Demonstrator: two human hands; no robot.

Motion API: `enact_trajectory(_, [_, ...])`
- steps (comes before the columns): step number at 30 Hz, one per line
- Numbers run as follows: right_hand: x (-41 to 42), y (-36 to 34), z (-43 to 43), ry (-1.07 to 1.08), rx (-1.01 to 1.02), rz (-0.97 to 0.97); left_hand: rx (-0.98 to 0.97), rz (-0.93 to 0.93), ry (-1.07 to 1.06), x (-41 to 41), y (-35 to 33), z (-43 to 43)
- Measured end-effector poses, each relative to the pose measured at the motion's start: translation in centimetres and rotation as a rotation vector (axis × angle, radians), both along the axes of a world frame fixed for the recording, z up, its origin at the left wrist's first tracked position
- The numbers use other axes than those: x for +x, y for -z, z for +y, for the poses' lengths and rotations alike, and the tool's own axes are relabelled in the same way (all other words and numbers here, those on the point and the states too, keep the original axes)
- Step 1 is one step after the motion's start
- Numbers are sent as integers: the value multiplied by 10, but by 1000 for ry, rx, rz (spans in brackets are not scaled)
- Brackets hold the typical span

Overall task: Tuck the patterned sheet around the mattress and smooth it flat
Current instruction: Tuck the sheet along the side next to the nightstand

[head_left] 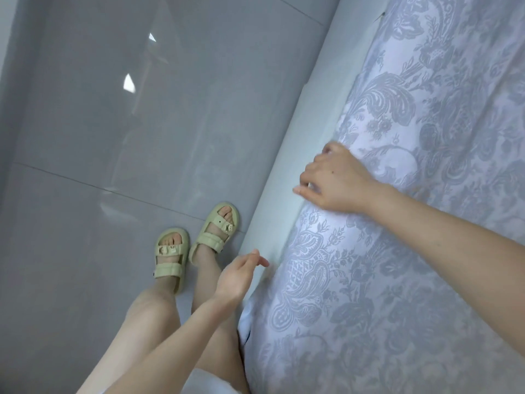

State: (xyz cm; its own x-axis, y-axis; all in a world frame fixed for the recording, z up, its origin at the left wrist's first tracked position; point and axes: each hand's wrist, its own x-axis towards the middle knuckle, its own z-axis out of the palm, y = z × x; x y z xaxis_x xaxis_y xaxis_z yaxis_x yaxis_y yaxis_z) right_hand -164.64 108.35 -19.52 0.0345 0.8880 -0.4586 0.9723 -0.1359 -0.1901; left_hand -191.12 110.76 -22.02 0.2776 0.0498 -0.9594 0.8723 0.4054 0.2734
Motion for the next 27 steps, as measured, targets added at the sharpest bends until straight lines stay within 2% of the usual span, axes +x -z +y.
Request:
enact_trajectory(3, [-56,-9,-20,-33,-95,128,-70,-5,-33,-21,-1,-8])
enact_trajectory(6, [-107,-16,-43,-17,-63,138,-258,-37,-53,-47,-7,-27])
enact_trajectory(11, [-183,-16,-74,-23,-154,59,-176,26,0,-93,-4,-57])
enact_trajectory(13, [-195,-17,-71,-16,-193,14,-181,-7,-21,-103,-5,-56])
enact_trajectory(19, [-217,-18,-47,-165,-667,-27,-364,-50,-308,-137,-11,-60])
enact_trajectory(24, [-224,-12,-42,-183,-881,-41,-462,-149,-321,-141,-5,-81])
enact_trajectory(27, [-220,-22,-43,-119,-913,-20,-550,-225,-212,-132,-5,-105])
